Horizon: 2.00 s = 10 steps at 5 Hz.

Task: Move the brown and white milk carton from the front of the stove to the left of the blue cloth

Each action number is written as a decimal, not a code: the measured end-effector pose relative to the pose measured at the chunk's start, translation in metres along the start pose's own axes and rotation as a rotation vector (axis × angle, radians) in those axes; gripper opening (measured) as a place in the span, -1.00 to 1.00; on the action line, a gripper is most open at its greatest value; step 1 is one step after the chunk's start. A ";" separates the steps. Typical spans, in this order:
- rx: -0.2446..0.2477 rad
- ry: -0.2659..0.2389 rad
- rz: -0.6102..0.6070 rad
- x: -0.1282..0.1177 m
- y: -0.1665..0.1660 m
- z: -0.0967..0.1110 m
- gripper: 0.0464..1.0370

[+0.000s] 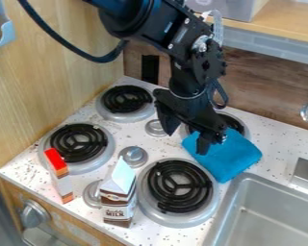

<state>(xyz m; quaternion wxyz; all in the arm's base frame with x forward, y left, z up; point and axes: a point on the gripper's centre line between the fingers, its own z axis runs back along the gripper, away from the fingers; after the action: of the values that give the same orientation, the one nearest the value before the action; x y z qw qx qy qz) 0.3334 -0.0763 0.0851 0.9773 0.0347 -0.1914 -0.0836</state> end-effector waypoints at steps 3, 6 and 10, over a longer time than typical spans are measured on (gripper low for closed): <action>-0.072 0.030 0.070 -0.012 0.000 0.010 0.93; -0.108 0.026 0.205 -0.056 0.041 0.056 0.93; -0.070 0.166 0.203 -0.097 0.067 -0.014 0.93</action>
<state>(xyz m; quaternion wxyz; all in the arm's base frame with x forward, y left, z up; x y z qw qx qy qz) 0.2606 0.0067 0.0432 0.9938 -0.0120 -0.1094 0.0124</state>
